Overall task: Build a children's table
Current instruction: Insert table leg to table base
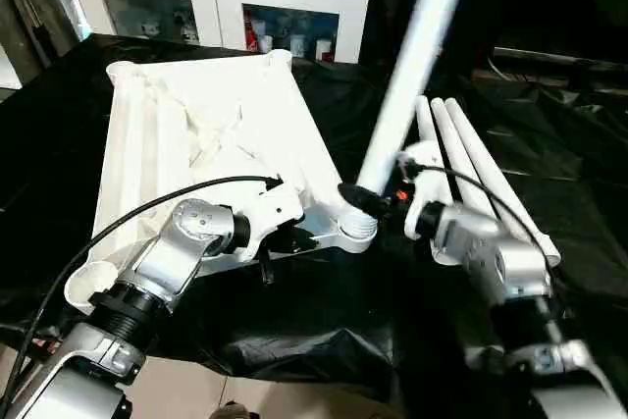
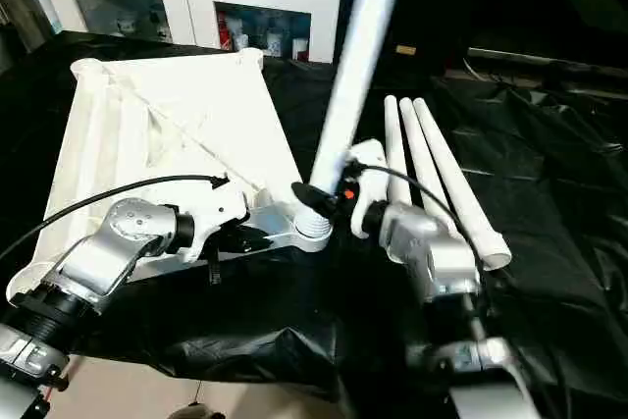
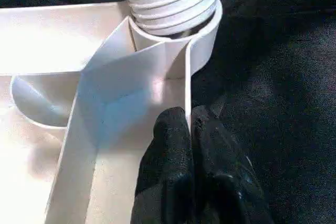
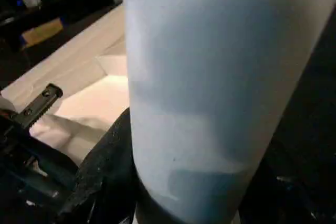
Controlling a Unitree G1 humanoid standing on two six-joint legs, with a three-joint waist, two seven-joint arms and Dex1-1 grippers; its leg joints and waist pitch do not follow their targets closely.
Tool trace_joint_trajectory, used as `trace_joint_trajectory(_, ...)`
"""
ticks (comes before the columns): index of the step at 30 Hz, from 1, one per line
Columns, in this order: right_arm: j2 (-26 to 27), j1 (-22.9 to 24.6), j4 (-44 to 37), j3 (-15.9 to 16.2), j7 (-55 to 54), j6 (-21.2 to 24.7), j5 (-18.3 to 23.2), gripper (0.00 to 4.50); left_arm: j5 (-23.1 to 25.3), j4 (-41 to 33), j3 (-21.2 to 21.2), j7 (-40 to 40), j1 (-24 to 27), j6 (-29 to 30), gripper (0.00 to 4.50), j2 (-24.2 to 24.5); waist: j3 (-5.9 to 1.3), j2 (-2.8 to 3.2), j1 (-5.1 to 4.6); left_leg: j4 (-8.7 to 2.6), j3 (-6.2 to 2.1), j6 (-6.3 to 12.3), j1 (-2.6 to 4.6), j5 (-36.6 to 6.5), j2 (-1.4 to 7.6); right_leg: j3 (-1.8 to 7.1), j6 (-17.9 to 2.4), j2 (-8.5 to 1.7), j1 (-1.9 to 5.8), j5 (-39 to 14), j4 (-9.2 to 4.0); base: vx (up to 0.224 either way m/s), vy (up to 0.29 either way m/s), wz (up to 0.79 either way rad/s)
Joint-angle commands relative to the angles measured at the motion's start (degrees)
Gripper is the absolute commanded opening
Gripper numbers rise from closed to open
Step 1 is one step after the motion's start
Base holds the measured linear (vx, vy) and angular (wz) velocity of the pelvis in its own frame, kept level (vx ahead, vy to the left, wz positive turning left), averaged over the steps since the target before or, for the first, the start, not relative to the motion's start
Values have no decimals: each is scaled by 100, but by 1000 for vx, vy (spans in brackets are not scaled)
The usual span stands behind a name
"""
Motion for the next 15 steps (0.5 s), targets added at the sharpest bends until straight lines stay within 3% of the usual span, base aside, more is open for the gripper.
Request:
trace_joint_trajectory(1,46,245,12,-60,-27,-84,26,191,86,131,89,55,-62,-65,0,11,-404,137,17,-407,-94,-59,68,-874,300,299,-1307,-505,274,-393,-454,0,0,0)
trace_joint_trajectory(2,54,319,17,-75,-23,-170,15,191,93,175,95,63,-86,-81,0,6,-405,98,11,-417,-99,-72,69,-934,307,295,-1314,-503,283,-396,-455,0,0,0)
trace_joint_trajectory(3,51,398,15,-58,1,-255,-4,191,97,198,96,65,-98,-92,0,8,-407,134,16,-415,-105,-82,67,-935,304,295,-1324,-505,286,-376,-445,0,0,0)
trace_joint_trajectory(4,51,404,15,-56,3,-262,-6,191,98,199,96,65,-98,-92,0,8,-402,114,15,-416,-98,-77,68,-955,302,296,-1330,-501,282,-363,-460,0,0,0)
trace_joint_trajectory(5,20,543,43,7,30,-492,-107,191,108,241,102,82,-125,-108,0,3,-409,143,19,-413,-101,-82,64,-955,302,296,-1332,-502,287,-328,-458,0,0,0)
trace_joint_trajectory(7,10,619,49,34,28,-602,-165,191,114,276,107,100,-147,-115,0,-5,-407,151,22,-417,-108,-82,64,-988,298,293,-1333,-500,291,-336,-455,0,0,0)
trace_joint_trajectory(9,-49,805,58,207,-62,-969,-471,191,123,339,115,130,-184,-135,0,-24,-402,171,21,-419,-107,-90,67,-1067,296,295,-1319,-499,283,-447,-472,0,0,0)
trace_joint_trajectory(15,-29,1045,-245,341,-157,-1174,-653,191,156,493,102,141,-255,-228,0,-50,-392,176,16,-440,-116,-80,71,-1214,300,304,-1184,-495,274,-825,-520,0,0,0)
